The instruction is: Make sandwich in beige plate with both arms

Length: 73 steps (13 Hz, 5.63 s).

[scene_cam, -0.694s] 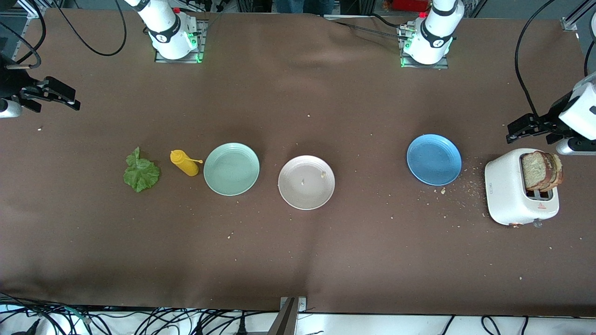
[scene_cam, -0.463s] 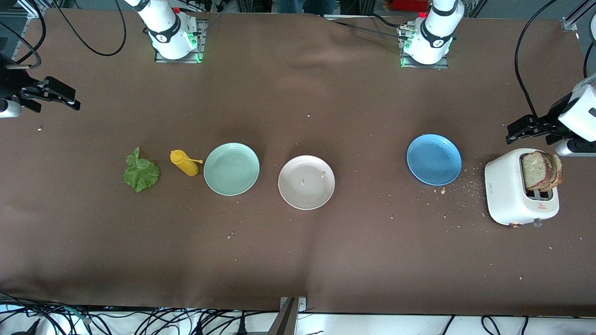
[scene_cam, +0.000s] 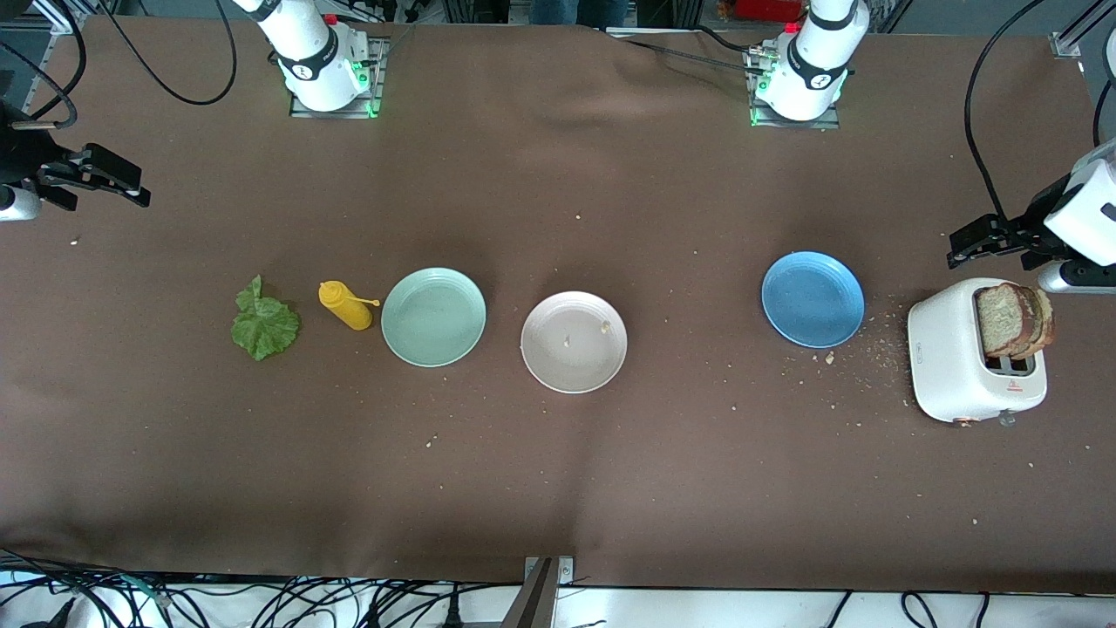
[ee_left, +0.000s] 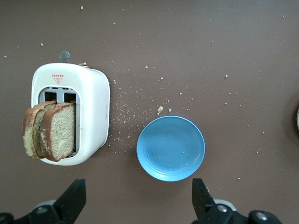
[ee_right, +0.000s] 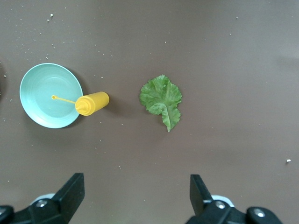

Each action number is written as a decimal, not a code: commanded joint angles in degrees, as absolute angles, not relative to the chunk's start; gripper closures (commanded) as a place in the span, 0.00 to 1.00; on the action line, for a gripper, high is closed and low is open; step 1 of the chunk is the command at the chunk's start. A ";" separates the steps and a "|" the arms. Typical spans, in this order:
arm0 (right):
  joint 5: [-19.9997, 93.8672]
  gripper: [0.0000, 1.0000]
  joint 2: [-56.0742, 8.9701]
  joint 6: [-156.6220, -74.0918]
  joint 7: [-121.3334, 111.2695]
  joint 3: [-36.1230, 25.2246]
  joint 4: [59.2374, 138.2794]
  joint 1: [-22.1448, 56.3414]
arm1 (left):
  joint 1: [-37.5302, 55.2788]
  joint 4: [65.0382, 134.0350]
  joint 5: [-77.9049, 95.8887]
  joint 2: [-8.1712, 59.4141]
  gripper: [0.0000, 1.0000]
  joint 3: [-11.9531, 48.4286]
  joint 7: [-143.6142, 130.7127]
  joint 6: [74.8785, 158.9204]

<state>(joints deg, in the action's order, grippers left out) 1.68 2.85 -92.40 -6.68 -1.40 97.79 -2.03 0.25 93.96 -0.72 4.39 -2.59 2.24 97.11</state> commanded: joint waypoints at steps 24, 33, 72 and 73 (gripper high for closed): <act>2.20 0.00 2.90 -92.20 -6.42 -1.32 97.12 -2.20 | -0.88 93.34 0.17 4.22 0.00 -1.67 3.52 95.45; 2.11 0.00 2.90 -92.20 -6.85 -1.23 97.03 -2.20 | -0.97 93.25 0.44 4.39 0.00 -1.76 3.52 95.45; 47.70 0.01 -35.06 -83.42 -110.71 -8.26 97.29 -11.34 | -14.50 92.99 0.53 22.85 0.07 -2.02 19.25 108.81; 49.46 0.01 -35.59 -83.23 -113.79 -8.26 97.29 -11.34 | -14.68 92.99 0.53 23.29 0.20 -2.11 19.25 108.90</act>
<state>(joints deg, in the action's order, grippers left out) 46.21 -34.30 -85.04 -108.56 -8.77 98.09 -10.45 -13.58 93.99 -0.55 21.84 -2.68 17.57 108.34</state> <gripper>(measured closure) 0.004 0.057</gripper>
